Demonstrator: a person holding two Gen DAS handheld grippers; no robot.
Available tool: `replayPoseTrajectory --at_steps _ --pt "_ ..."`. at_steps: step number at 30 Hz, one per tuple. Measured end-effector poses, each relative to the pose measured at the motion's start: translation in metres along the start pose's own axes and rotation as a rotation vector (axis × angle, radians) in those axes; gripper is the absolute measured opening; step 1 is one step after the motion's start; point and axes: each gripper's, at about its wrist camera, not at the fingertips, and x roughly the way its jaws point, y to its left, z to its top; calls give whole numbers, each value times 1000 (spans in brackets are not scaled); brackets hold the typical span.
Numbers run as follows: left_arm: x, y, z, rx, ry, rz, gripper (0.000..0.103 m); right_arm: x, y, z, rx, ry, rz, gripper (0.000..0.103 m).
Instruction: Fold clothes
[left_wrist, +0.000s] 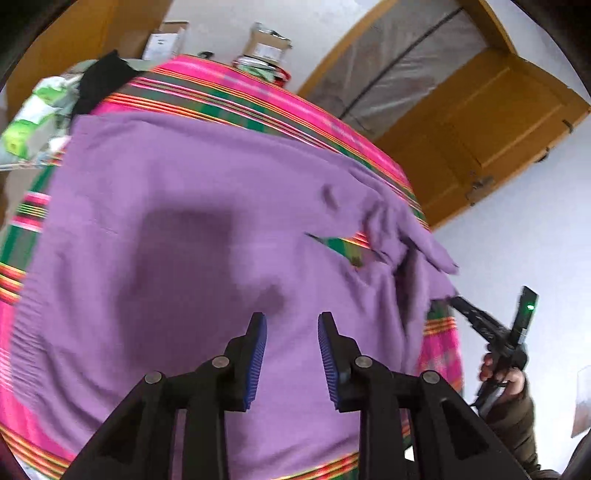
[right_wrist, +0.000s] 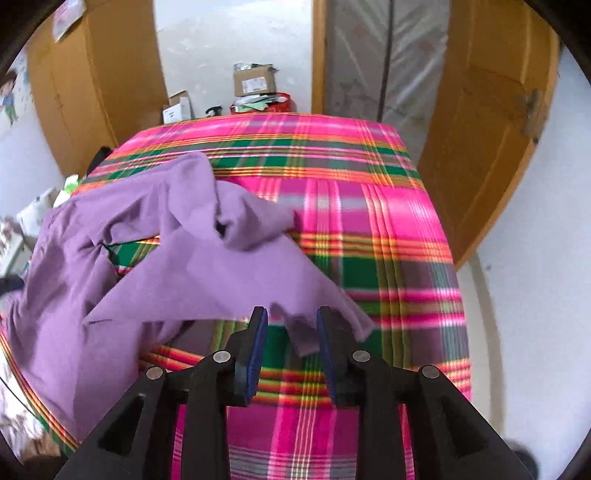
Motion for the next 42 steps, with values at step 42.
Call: replayPoseTrajectory --at_steps 42 --pt "83 -79 -58 28 50 -150 15 12 -36 -35 448 -259 419 4"
